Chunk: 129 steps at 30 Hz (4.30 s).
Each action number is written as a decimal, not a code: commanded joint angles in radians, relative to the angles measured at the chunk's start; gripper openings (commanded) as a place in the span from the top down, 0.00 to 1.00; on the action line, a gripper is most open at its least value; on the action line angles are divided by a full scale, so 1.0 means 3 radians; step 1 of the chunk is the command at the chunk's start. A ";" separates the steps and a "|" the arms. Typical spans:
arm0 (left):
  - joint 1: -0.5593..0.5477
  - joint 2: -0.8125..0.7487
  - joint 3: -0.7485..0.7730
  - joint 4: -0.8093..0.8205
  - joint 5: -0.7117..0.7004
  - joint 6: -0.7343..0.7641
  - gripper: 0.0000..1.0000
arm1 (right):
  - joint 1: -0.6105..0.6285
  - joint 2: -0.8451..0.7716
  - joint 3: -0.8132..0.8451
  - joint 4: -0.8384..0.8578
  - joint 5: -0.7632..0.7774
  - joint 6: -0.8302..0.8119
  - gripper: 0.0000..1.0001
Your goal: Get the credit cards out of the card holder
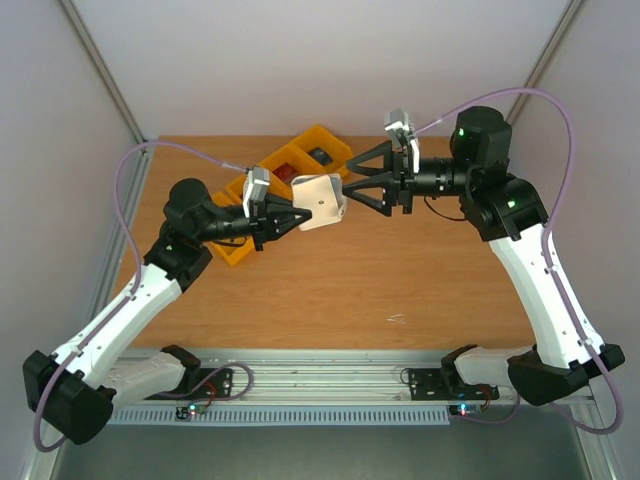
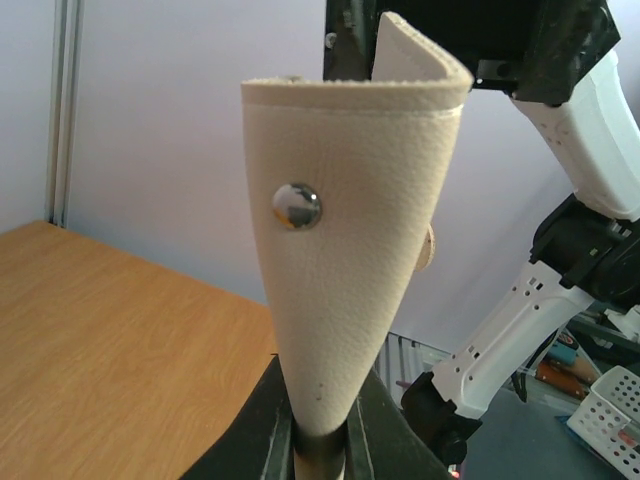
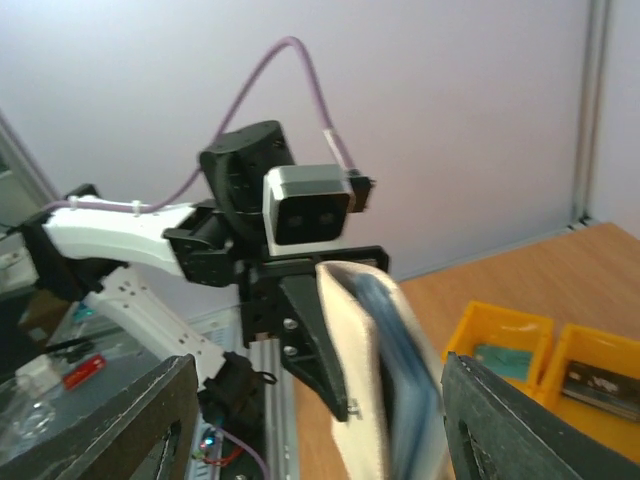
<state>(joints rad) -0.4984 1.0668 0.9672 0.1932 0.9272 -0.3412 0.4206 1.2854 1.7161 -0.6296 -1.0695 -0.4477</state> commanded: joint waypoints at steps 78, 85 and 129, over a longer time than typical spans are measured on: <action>0.0005 -0.0125 -0.0246 0.0327 -0.0268 0.0083 0.58 | 0.0250 0.0457 -0.0123 -0.0539 0.0031 -0.0256 0.99; 0.0010 -0.0233 -0.0470 0.0049 -0.1848 -0.0085 0.01 | 0.0193 0.0531 -0.0160 -0.0635 0.1677 0.0290 0.99; 0.0521 -0.0358 -0.0763 0.0391 -0.0630 -0.0331 0.23 | 0.0715 0.0550 0.0188 -0.0671 0.1244 0.0200 0.99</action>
<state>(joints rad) -0.3439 0.9920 0.7391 0.1352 0.4824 -0.4149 0.6491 1.4673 1.8004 -0.9066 -0.4671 -0.3988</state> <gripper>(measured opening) 0.680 0.065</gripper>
